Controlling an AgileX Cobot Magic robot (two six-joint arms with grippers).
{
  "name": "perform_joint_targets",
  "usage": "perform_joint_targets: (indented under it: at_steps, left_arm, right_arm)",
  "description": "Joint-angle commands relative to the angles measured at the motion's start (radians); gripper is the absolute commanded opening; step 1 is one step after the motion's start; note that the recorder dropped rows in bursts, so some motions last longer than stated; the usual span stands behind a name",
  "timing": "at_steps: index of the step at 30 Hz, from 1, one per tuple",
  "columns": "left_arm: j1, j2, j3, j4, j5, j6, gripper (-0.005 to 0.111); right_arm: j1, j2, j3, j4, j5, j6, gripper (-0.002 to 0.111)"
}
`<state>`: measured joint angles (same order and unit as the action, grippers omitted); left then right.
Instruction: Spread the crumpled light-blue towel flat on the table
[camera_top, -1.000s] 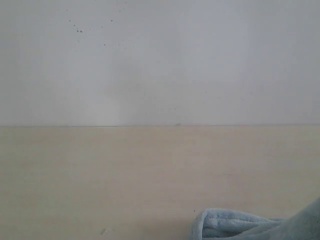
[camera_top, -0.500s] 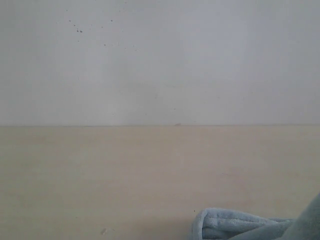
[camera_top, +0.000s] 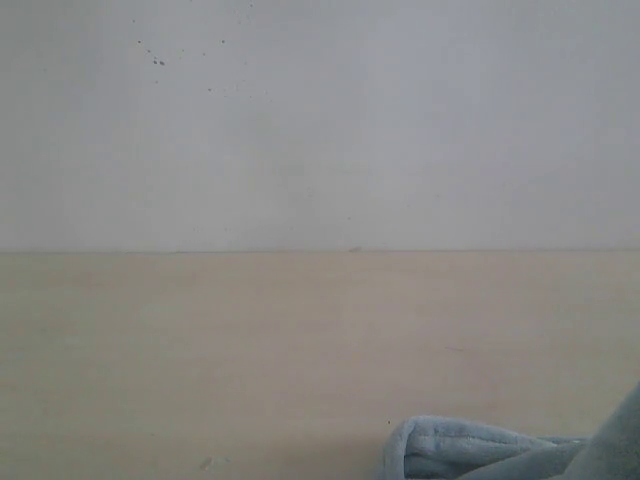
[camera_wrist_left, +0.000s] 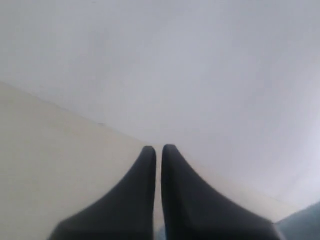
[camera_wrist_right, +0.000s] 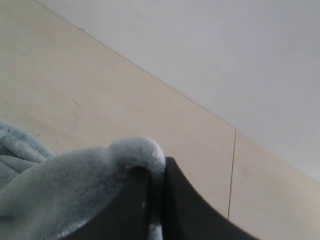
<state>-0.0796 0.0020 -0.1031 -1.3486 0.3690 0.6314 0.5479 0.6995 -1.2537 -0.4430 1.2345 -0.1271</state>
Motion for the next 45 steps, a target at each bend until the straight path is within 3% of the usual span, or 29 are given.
perform_joint_targets:
  at_steps: [1,6,16,19,22,26,28,38,45]
  left_arm:
    - [-0.006,0.062,-0.043,-0.226,0.122,0.268,0.004]
    - [-0.006,0.313,-0.129,-0.229,0.267,0.363,0.004]
    - [-0.007,1.035,-0.448,-0.233,0.631,0.652,0.004]
    - [-0.039,1.236,-0.54,-0.233,0.684,0.735,0.007]
    - [-0.095,1.393,-0.615,-0.233,0.675,0.782,0.022]
    - [-0.17,1.578,-0.721,-0.233,0.665,0.825,0.056]
    - [-0.205,1.66,-0.778,-0.229,0.639,0.825,0.064]
    - [-0.401,1.928,-1.102,-0.029,0.429,0.759,0.064]
    - [-0.482,2.076,-1.249,0.128,0.382,0.664,0.064]
  right_arm:
    - [0.001,0.001,-0.004,-0.012,-0.013,0.004,0.005]
    - [0.001,0.001,-0.004,-0.01,-0.013,0.004,0.005]
    - [0.001,0.001,-0.004,-0.009,-0.013,0.007,0.005]
    - [0.001,0.001,-0.004,-0.009,-0.013,0.007,0.005]
    - [0.001,0.001,-0.004,-0.006,-0.013,0.007,0.005]
    - [0.001,0.001,-0.004,-0.004,-0.013,0.007,0.005]
    - [0.001,0.001,-0.004,0.0,-0.013,0.008,0.005]
    - [0.001,0.001,-0.004,0.042,-0.013,0.006,0.005]
    - [0.001,0.001,-0.004,0.044,-0.013,0.006,0.005]
